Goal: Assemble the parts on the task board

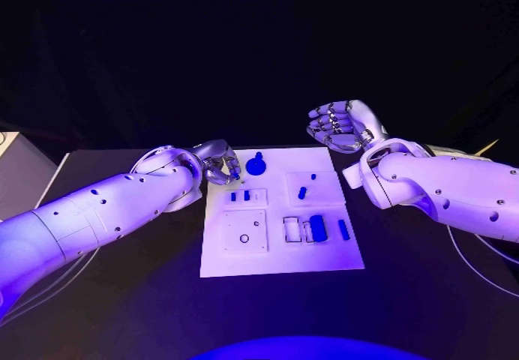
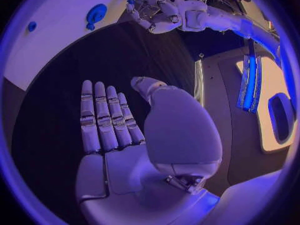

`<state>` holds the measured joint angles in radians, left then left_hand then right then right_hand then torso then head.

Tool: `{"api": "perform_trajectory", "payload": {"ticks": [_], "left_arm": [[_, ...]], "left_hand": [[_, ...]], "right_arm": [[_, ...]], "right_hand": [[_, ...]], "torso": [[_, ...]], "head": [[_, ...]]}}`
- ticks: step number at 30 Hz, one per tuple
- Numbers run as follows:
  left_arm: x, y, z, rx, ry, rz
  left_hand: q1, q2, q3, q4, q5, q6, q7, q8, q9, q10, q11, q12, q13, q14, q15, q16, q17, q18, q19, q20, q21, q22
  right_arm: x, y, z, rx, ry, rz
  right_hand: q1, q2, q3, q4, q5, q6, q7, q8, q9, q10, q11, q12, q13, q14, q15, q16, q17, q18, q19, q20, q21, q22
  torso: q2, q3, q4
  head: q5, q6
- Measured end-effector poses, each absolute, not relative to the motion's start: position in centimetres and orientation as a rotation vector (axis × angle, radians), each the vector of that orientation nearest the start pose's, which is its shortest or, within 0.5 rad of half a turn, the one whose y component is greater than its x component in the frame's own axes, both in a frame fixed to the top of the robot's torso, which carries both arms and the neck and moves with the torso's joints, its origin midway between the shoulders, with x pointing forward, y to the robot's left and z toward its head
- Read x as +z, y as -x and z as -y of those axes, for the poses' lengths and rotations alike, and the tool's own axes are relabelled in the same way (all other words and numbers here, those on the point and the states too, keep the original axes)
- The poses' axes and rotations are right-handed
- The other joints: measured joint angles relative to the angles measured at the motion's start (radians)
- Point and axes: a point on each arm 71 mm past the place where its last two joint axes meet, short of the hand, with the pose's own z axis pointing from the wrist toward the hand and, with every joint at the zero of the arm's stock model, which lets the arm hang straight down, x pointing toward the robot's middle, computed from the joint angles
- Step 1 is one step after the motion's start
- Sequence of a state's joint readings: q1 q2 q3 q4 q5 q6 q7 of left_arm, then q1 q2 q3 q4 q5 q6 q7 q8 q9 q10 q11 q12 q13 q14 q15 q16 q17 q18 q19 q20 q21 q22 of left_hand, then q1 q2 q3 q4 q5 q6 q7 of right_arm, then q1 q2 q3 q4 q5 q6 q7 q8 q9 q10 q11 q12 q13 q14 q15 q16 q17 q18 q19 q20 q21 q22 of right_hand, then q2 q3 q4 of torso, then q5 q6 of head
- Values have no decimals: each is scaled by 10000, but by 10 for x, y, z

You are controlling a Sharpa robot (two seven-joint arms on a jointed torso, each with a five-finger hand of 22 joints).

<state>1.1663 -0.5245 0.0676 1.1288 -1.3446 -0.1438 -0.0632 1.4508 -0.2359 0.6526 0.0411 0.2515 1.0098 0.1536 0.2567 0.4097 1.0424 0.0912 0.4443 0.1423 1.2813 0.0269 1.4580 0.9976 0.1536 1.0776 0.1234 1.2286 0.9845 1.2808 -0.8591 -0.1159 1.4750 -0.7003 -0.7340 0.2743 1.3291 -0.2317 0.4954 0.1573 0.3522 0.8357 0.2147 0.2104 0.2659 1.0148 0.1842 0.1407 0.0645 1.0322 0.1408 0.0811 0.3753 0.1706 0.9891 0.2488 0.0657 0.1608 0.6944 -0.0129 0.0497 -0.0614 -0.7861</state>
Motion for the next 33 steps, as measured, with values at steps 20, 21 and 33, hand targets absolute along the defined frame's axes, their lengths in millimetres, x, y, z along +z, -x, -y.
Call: {"api": "perform_trajectory", "payload": {"ticks": [20,21,33], "left_arm": [[-208,-558,-135,-6946,-333,-18135],[-208,-558,-135,-6943,-337,-18146],[-213,-558,-134,-6898,-367,-18296]], "left_hand": [[1,-1,0,0,0,-2,-1,-12,-1,69,1,-41,-1,-1,0,0,37,1,-1,0,0,38],[1,-1,0,0,0,-2,-1,-12,-1,70,0,-41,-1,0,0,0,37,1,-1,0,0,38],[1,-1,0,0,0,-3,-1,-13,-3,69,1,-40,0,-1,0,0,36,0,-1,0,0,37]], "right_arm": [[-150,-502,239,9617,-4650,-12634],[-150,-502,239,9617,-4649,-12634],[-150,-502,239,9627,-4648,-12633]], "right_hand": [[0,0,0,0,0,0,-1,0,1,0,0,-38,2,0,0,0,-19,0,0,0,0,-21],[0,0,0,0,0,0,-1,0,1,0,0,-38,1,0,0,0,-19,0,0,0,0,-21],[0,0,-28,-28,0,26,-26,0,-10,0,0,-78,2,0,0,-56,-89,0,0,0,0,-102]], "torso": [[8,10,-19],[8,10,-18],[0,-2,-10]], "head": [[-1,-42],[-5,-48],[-40,-83]]}}
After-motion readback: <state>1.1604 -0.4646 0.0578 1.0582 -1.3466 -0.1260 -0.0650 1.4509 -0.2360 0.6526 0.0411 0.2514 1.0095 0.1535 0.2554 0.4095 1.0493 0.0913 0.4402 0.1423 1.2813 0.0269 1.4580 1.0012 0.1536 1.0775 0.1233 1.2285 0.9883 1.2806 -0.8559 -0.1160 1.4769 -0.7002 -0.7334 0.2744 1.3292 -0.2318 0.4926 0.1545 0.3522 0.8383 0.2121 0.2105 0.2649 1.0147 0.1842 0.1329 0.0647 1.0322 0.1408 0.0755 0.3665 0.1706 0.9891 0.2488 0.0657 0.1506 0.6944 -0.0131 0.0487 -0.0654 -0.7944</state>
